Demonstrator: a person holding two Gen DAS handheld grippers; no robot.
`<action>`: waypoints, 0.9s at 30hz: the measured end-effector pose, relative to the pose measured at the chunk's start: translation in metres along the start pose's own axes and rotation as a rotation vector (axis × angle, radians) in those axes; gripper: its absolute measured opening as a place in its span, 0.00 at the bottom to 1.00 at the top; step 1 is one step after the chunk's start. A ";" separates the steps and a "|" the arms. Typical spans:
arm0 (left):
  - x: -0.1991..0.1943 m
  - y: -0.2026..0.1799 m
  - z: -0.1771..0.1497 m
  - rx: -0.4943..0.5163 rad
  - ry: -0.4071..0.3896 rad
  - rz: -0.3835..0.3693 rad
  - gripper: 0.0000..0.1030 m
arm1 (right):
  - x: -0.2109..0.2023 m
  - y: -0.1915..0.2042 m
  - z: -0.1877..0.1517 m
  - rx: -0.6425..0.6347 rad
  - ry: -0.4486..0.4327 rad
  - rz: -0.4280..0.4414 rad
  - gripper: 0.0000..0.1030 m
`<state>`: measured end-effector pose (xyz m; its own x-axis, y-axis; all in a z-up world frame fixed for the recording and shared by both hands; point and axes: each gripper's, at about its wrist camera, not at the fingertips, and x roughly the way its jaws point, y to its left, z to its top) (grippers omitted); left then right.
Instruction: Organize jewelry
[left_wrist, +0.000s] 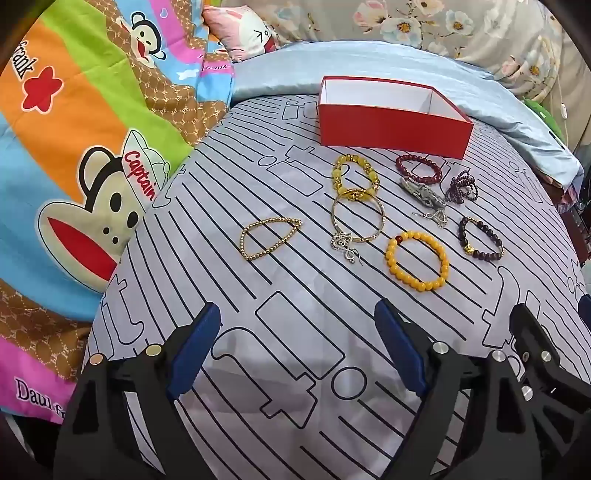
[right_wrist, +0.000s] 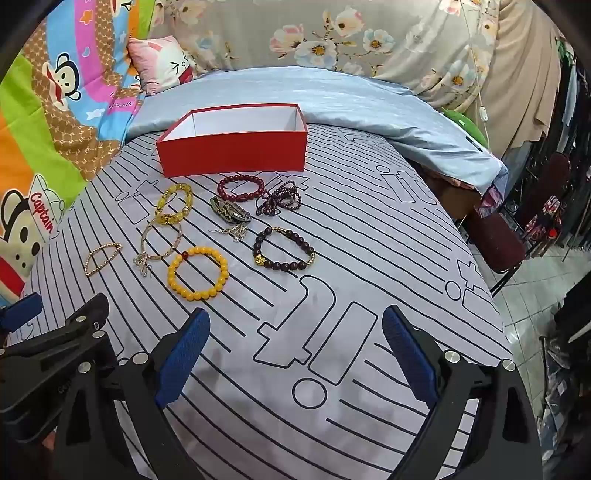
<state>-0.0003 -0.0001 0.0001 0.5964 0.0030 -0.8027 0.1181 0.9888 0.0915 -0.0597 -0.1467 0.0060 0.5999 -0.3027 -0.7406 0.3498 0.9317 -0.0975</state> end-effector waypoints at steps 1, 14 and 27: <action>0.000 0.000 0.000 0.002 -0.003 0.003 0.79 | 0.000 0.000 0.000 -0.002 0.002 -0.003 0.88; 0.003 0.006 0.000 -0.004 0.020 -0.002 0.79 | 0.003 0.002 0.002 -0.007 0.016 -0.003 0.88; 0.003 0.009 0.001 -0.012 0.018 0.000 0.79 | 0.006 0.005 0.001 -0.006 0.018 0.002 0.88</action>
<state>0.0033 0.0085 -0.0008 0.5822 0.0057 -0.8131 0.1087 0.9904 0.0848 -0.0541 -0.1437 0.0017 0.5880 -0.2970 -0.7524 0.3437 0.9337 -0.1000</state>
